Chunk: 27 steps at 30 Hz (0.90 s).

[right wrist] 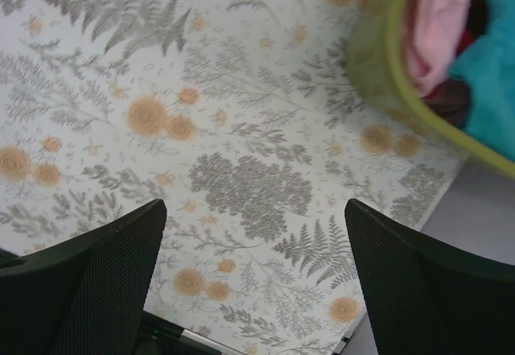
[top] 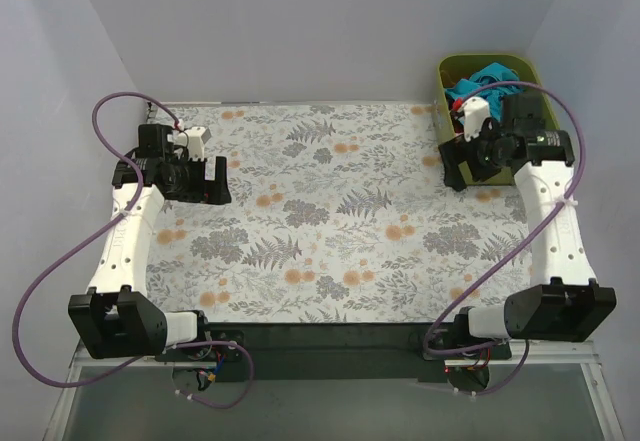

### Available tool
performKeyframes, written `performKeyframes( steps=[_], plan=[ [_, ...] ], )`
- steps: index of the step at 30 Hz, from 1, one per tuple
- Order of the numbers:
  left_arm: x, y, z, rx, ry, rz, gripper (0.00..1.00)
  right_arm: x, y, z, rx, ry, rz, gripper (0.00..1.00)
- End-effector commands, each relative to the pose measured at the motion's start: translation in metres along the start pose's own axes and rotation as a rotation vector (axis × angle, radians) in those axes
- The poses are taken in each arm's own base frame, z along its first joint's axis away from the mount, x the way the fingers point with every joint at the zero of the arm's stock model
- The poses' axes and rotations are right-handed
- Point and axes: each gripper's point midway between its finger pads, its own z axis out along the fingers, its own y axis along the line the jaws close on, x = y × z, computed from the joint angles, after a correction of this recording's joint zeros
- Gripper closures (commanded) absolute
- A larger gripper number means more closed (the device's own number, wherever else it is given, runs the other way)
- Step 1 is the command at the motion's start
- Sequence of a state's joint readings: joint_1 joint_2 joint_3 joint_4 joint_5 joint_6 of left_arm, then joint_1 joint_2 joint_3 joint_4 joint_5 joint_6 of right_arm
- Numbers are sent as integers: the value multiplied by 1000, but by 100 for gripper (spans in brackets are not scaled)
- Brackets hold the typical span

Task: Fold and stack the t-shirts
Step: Grab the tshirt from the pile

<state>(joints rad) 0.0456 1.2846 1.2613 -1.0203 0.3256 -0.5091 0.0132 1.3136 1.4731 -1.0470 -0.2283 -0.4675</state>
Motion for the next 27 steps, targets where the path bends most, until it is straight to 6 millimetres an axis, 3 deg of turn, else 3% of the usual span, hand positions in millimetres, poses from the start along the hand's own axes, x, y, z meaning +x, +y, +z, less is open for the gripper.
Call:
performKeyframes(
  steps=[1,2,3,4,5,6,7,8,9,14,23,27],
  plan=[
    [-25,-15,-13,60,-97,19,2,-36,-63,-20,105,-105,33,2],
    [-27,-17,-12,76,-88,4,2,-53,-88,-21,117,-137,61,2],
    [-24,-24,-14,112,-73,-4,2,-57,-103,-21,110,-148,88,2],
    [-23,-34,-14,173,-68,3,2,-54,-132,-26,158,-148,128,2],
    [-21,-38,-15,197,-65,9,2,-52,-157,-13,163,-126,156,2],
    [-20,-40,-15,214,-65,19,2,-73,-176,-31,214,-185,137,2],
    [-20,-40,-15,218,-69,47,2,-74,-195,-37,248,-203,161,2],
    [-20,-38,-14,209,-70,58,2,-71,-212,-21,244,-188,188,2],
    [-21,-35,-11,200,-72,71,2,-85,-223,-32,278,-231,184,2],
    [-20,-28,2,182,-62,55,2,-87,-259,11,289,-262,235,2],
    [5,-17,19,144,0,26,2,-96,-290,77,233,-346,255,2],
    [9,-12,22,117,19,21,2,-99,-293,104,213,-352,245,2]
  ],
)
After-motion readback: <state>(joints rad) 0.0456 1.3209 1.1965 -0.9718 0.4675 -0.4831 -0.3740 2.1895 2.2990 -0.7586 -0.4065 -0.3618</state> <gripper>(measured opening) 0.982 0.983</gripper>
